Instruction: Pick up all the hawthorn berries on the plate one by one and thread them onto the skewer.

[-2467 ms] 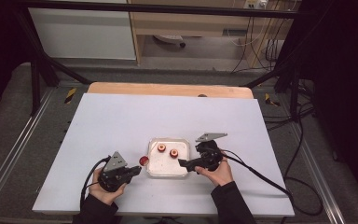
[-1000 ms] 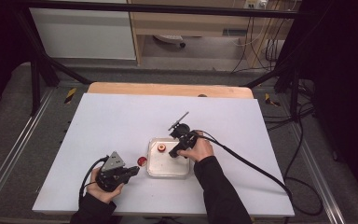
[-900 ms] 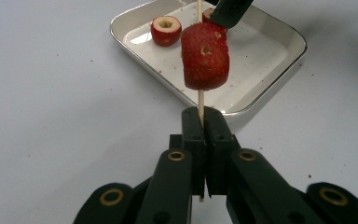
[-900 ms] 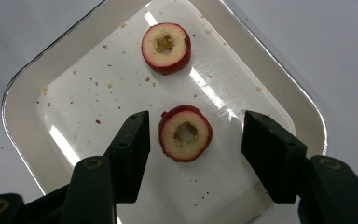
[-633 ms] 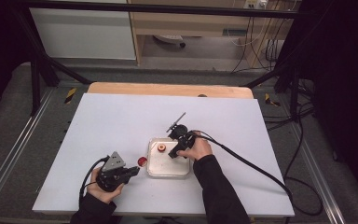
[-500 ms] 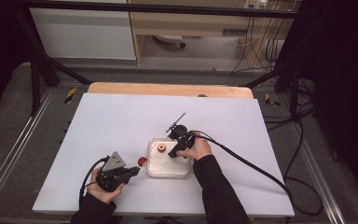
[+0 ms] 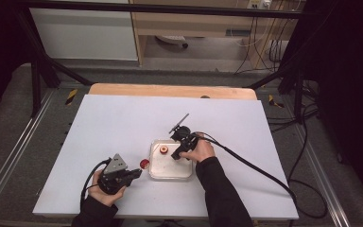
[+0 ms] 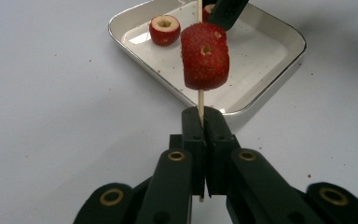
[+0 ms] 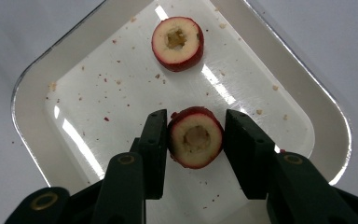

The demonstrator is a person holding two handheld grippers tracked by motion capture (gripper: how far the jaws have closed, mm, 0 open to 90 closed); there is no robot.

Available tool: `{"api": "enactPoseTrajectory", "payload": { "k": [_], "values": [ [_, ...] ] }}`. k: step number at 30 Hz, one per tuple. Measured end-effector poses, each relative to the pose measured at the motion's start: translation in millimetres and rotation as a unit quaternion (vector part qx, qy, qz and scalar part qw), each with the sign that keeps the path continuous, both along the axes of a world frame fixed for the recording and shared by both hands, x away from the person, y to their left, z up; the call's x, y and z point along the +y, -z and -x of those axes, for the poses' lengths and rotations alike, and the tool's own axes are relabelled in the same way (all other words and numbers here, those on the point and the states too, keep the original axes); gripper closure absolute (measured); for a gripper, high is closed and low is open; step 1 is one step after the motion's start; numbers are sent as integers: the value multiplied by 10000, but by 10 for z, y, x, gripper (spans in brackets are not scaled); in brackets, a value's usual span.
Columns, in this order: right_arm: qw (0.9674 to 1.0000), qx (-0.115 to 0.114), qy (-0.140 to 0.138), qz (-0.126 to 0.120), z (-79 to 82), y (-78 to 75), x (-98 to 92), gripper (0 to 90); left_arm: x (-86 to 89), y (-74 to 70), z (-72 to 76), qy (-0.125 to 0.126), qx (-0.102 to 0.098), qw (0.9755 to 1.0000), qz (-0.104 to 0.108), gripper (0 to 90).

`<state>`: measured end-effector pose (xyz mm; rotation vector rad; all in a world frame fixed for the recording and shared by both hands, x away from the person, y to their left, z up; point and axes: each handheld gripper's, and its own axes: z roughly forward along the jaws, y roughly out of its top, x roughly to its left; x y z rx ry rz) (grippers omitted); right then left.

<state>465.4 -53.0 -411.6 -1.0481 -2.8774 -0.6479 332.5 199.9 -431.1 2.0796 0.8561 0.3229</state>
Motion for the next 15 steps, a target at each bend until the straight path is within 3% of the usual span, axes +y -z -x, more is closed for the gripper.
{"api": "enactPoseTrajectory", "payload": {
  "k": [9, 15],
  "values": [
    [9993, -30, 321, -198, 56, -207, -97, 609, -7, -8, 12, 0, -17, 10000, 23, 884],
    [9966, -91, 589, -567, 135, -332, -167, 609, -12, -16, 20, 6, -42, 10000, 31, 884]
  ]
}}
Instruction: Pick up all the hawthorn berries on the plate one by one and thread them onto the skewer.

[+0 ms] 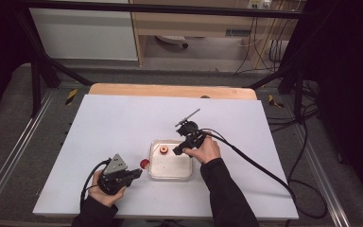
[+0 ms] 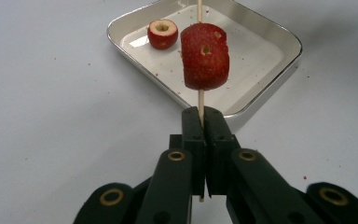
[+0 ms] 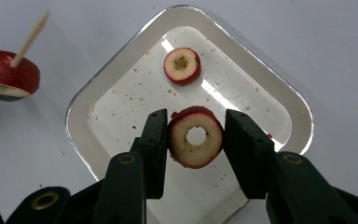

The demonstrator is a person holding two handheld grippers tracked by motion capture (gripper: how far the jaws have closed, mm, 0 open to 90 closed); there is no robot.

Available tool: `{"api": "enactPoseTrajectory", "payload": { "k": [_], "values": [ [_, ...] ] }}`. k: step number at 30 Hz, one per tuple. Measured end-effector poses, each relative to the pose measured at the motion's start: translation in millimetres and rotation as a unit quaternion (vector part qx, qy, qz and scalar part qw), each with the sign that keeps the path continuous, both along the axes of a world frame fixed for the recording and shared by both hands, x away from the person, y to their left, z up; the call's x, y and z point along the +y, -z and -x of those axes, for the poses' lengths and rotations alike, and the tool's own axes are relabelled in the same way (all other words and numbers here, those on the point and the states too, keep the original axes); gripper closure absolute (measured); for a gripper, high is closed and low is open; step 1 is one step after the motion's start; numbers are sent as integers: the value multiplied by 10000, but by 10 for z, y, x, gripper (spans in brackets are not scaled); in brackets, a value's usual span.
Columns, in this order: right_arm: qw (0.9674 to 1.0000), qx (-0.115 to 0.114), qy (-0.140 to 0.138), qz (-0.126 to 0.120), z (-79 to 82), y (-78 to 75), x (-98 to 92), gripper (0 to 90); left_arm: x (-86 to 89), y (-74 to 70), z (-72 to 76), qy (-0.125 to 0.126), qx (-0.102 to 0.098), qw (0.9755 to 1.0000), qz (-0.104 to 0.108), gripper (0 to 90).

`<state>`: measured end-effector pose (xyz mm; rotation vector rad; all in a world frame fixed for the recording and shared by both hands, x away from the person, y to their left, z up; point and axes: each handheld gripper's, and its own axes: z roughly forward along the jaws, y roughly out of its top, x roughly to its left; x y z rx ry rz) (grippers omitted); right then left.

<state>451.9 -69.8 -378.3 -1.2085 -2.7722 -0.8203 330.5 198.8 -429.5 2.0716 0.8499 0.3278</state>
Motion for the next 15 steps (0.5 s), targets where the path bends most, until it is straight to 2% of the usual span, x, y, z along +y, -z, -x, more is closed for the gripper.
{"api": "enactPoseTrajectory", "payload": {
  "k": [5, 10, 15],
  "values": [
    [9986, -156, 157, -475, 77, -23, -84, 610, -12, -1, 7, 11, -15, 10000, -17, 884],
    [9954, -260, 317, -868, 156, -5, -169, 610, -29, 1, 14, 29, -17, 10000, -33, 884],
    [9901, -361, 497, -1263, 207, 36, -253, 611, -49, 2, 26, 34, -27, 10000, -15, 884]
  ]
}}
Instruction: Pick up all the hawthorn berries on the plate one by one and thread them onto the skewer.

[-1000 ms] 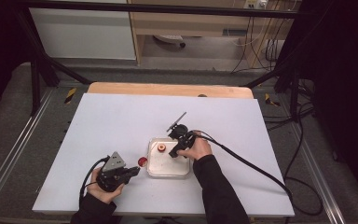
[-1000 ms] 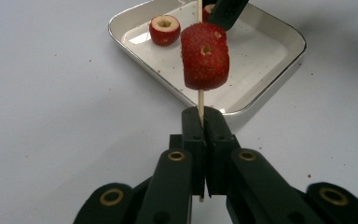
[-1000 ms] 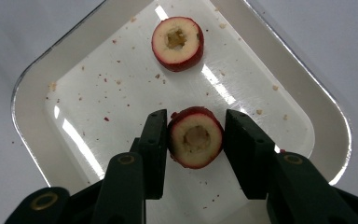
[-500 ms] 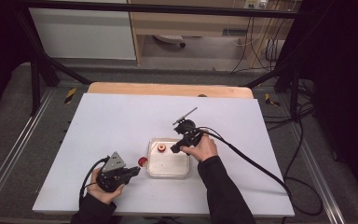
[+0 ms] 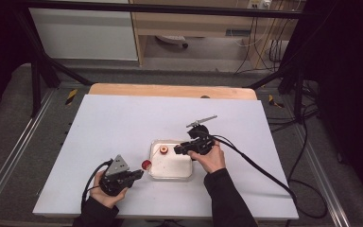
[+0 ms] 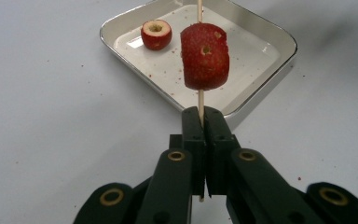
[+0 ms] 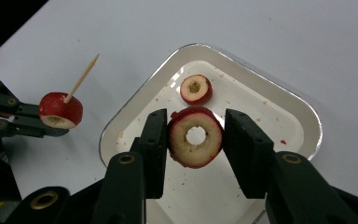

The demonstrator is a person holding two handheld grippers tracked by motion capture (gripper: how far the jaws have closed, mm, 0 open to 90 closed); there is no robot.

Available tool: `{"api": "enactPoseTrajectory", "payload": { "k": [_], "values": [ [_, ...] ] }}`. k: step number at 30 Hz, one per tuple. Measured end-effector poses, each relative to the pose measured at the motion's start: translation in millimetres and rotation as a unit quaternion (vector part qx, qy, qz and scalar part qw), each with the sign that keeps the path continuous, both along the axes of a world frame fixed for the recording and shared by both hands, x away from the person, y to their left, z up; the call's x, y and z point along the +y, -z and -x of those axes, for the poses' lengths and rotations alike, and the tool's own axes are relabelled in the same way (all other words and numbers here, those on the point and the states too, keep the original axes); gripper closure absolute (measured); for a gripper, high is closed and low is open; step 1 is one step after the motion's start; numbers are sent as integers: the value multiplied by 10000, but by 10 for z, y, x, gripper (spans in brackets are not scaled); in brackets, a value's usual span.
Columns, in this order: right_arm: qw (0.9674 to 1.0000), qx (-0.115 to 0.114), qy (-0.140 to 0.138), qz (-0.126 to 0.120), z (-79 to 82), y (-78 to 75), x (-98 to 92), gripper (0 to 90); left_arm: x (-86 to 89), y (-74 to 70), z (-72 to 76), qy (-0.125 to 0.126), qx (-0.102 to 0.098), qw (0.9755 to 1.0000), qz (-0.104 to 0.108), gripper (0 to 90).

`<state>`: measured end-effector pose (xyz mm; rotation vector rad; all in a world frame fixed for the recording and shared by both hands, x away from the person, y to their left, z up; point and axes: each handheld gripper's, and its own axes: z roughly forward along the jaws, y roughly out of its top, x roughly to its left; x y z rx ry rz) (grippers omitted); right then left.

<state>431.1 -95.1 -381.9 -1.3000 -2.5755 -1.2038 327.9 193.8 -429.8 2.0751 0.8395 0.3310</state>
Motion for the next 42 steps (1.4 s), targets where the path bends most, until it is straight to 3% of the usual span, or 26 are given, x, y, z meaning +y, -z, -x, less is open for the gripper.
{"api": "enactPoseTrajectory", "payload": {
  "k": [6, 12, 16, 24, 34, 38, 42],
  "values": [
    [9980, -124, 290, -540, 67, 57, -98, 611, -16, -4, 14, -41, -17, 10000, 29, 884],
    [9920, -253, 594, -1088, 130, 135, -170, 611, -47, -3, 32, -58, -17, 10000, 33, 884],
    [9860, -305, 767, -1451, 176, 172, -209, 611, -60, -8, 41, -55, -40, 10000, 17, 884],
    [9760, -510, 968, -1882, 251, 234, -214, 611, -91, -8, 56, -69, -55, 10000, -10, 884],
    [9610, -737, 1219, -2371, 286, 244, -166, 612, -111, -25, 79, -212, -6, 9997, 126, 884],
    [9578, -803, 1249, -2460, 283, 255, -156, 612, -130, -39, 92, -241, -14, 9996, 144, 884],
    [9507, -912, 1387, -2620, 284, 247, -146, 612, -153, -56, 105, -265, -17, 9995, 158, 884]
  ]
}}
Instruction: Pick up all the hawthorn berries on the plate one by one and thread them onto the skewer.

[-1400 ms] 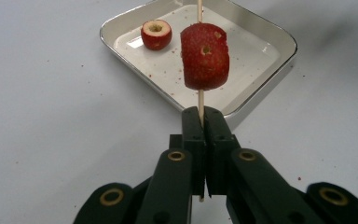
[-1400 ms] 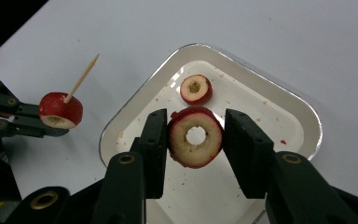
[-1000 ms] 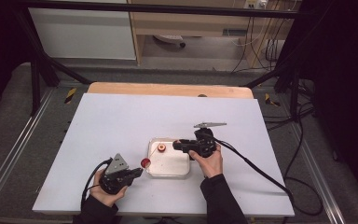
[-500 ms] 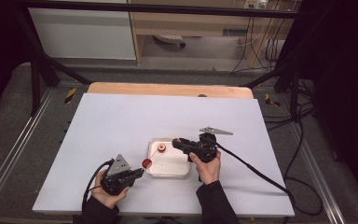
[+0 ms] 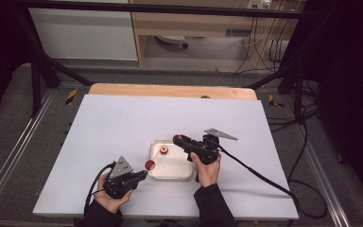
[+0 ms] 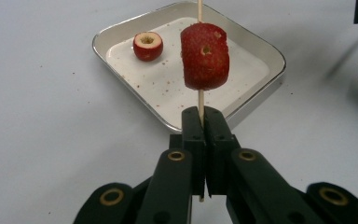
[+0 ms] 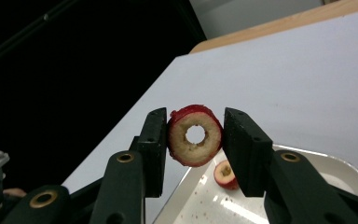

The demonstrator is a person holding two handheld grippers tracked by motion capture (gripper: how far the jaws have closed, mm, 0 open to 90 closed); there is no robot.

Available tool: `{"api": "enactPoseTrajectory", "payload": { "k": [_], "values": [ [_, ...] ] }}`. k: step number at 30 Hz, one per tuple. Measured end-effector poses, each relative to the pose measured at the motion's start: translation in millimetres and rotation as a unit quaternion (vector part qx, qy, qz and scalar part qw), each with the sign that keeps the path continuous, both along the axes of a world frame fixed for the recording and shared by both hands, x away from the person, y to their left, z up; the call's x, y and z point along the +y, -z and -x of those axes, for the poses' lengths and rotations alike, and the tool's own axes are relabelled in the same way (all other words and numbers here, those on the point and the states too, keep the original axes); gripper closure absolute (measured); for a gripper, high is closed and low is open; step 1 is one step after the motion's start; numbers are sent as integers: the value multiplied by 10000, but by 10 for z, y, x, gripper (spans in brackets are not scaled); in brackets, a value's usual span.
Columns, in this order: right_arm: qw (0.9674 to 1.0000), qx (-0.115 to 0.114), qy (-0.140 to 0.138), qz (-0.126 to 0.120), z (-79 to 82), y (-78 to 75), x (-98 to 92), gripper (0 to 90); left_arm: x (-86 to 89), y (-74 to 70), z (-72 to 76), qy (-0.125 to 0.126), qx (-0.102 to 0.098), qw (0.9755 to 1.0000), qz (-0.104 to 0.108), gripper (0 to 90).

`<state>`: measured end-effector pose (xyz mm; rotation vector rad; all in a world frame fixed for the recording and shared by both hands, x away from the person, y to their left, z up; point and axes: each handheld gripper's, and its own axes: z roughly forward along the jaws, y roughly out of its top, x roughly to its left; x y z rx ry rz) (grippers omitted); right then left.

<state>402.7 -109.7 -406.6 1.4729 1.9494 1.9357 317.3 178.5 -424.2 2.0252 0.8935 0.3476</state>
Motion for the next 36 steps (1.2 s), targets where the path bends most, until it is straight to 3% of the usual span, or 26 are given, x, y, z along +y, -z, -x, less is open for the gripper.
{"api": "enactPoseTrajectory", "payload": {
  "k": [5, 17, 25, 36],
  "values": [
    [9996, -76, 131, -240, -13, -19, 1, 612, -35, -18, 19, -48, 15, 10000, 42, 884],
    [9969, -401, 401, -542, 7, -83, -15, 612, -263, -87, 23, -115, 139, 9994, 310, 884],
    [9946, -466, 519, -770, 7, -118, -23, 612, -394, -85, -30, -316, 182, 9982, 481, 884],
    [9925, -647, 629, -823, -6, -131, -36, 612, -520, -95, -56, -312, 248, 9970, 667, 884]
  ]
}}
